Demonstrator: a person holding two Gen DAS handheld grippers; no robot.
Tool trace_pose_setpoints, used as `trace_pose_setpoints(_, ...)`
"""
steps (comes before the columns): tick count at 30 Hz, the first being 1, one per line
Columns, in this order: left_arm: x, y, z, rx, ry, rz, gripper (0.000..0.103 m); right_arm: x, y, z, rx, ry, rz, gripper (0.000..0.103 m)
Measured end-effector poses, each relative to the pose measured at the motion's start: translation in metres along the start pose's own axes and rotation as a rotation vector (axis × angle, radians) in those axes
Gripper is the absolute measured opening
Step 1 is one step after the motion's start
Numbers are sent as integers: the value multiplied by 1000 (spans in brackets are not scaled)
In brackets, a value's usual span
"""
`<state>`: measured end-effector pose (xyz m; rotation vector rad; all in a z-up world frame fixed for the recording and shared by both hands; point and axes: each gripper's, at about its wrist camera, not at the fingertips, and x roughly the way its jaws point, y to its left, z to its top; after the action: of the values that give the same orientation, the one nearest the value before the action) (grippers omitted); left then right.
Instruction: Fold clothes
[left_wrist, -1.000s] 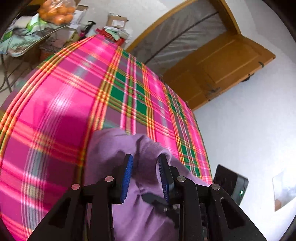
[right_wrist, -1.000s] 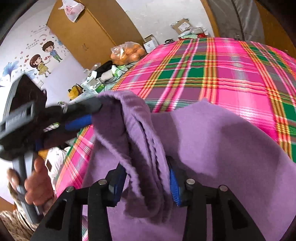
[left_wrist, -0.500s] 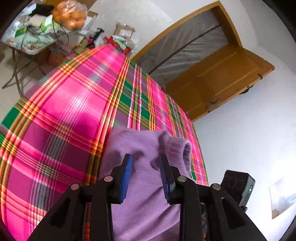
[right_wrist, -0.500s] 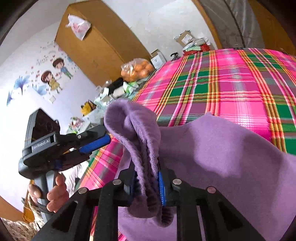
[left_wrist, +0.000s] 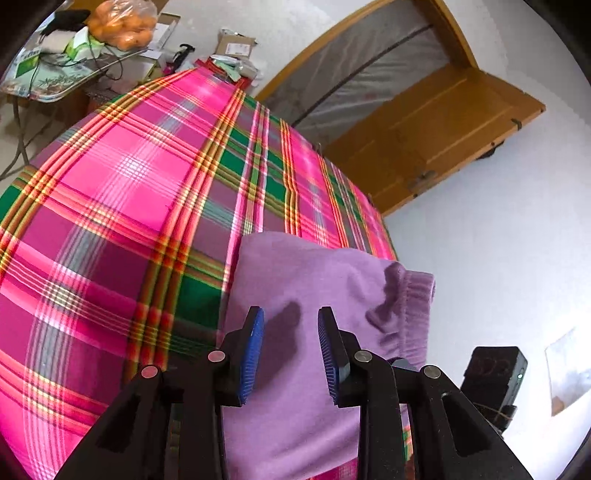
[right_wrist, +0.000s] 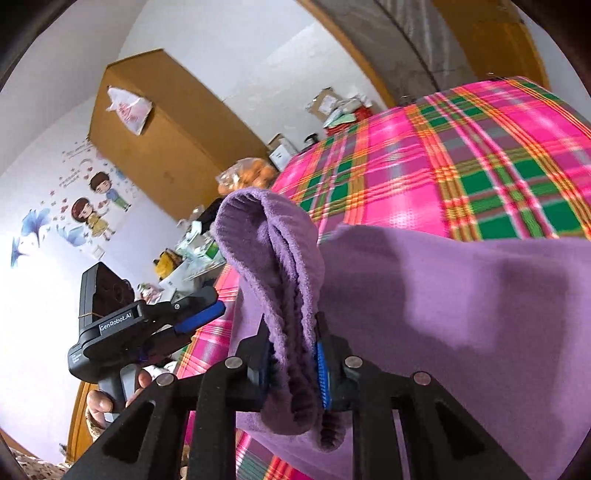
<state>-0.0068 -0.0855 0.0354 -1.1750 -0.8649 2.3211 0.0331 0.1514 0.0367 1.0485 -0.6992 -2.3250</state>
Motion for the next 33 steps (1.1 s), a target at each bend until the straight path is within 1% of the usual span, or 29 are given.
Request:
trace_pose_setpoints(7,24,-6,-11,26,74,6,30,-14,-22,-10,52,-7,-31,21)
trace_pose_setpoints(9,28,-8,-14,39,87,20,30,-15,-27,-14,51,-4,-58,23)
trace_pose_setpoints(12,34,-8,-17,55,105,53,30,-19,-43,-21,82,3,-103,23)
trace_pose_setpoints(14,38,-8,-18,55,120,55,30,-22,-51,-24,96,-5,-140,24)
trace_pose_setpoints(17,41,-9,-20,59,129,62,30,-29,-45,-19,47,-51,-190,28)
trace_pose_setpoints(18,43,-9,-20,60,133,64,30,-30,-40,-16,18,-70,-197,29)
trace_pose_setpoints(20,45,-8,-21,62,138,69,30,-29,-30,-10,-41,-93,-196,35)
trace_pose_setpoints(24,45,-8,-23,67,137,77,30,-14,-13,4,-128,-77,-198,35)
trace_pose_setpoints(27,46,-10,-22,71,140,85,30,1,-12,15,-133,-46,-178,35)
trace_pose_setpoints(28,47,-10,-22,72,140,86,30,5,-13,18,-125,-36,-175,34)
trace_pose_setpoints(30,47,-10,-22,74,142,89,30,7,-17,22,-109,-40,-188,10)
trace_pose_setpoints(31,47,-10,-22,75,143,88,30,5,-18,23,-105,-51,-189,5)
trace_pose_setpoints(33,48,-8,-21,73,146,85,30,-5,-25,22,-78,-92,-201,5)
